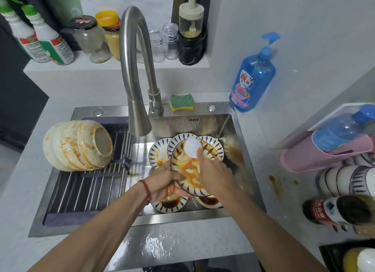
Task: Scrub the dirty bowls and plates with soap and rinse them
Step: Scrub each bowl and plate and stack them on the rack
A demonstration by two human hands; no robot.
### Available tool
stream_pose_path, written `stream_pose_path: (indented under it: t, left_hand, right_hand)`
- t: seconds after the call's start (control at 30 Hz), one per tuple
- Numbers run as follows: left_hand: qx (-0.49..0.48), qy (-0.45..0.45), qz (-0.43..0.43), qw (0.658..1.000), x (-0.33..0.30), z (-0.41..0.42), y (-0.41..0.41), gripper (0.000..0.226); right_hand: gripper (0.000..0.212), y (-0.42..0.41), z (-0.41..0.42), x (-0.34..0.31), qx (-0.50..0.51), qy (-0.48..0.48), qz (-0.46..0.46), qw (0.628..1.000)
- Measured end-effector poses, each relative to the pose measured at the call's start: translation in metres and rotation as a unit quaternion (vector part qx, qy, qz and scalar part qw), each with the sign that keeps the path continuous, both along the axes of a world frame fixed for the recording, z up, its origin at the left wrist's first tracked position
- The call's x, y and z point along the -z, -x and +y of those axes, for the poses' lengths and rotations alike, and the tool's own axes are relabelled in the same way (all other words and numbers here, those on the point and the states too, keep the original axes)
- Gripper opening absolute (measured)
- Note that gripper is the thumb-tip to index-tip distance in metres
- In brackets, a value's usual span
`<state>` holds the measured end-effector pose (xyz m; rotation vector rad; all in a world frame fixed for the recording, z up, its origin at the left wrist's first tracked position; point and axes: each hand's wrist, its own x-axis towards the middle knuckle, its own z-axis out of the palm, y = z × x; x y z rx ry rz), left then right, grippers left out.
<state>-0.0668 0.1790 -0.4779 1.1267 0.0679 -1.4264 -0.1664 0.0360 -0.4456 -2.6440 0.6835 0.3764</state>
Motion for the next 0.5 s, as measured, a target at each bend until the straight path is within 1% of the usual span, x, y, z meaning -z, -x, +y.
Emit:
stream_pose_path:
  t: [0.03, 0.13, 0.2, 0.27, 0.37, 0.43, 0.5]
  left_hand:
    - [-0.008, 0.012, 0.006, 1.0, 0.002, -0.003, 0.0, 0.054]
    - [-0.067, 0.041, 0.055, 0.995, 0.006, -0.004, -0.001, 0.065]
    - [-0.107, 0.055, 0.091, 0.989, 0.004, -0.003, -0.001, 0.064]
    - [-0.137, 0.055, 0.102, 0.984, 0.003, 0.0, 0.0, 0.061]
    - [-0.141, 0.009, 0.06, 0.988, 0.006, -0.004, 0.005, 0.066]
    - [-0.136, -0.014, 0.018, 0.99, 0.005, -0.007, 0.01, 0.072]
    - [-0.128, -0.015, -0.008, 0.992, 0.001, -0.012, 0.016, 0.078]
  right_hand:
    - [0.075, 0.001, 0.007, -0.005, -0.017, -0.012, -0.004, 1.0]
    - [0.075, 0.007, 0.02, -0.024, -0.095, -0.018, 0.029, 0.995]
    - [0.067, 0.015, 0.017, -0.027, -0.129, -0.008, 0.052, 0.99]
    - [0.065, 0.029, 0.012, -0.022, -0.167, 0.002, 0.082, 0.983]
    - [0.062, 0.049, -0.006, -0.017, -0.185, 0.012, 0.115, 0.976]
    - [0.059, 0.051, -0.031, -0.015, -0.157, 0.04, 0.121, 0.979]
    - [0.058, 0.045, -0.05, -0.012, -0.117, 0.089, 0.112, 0.983]
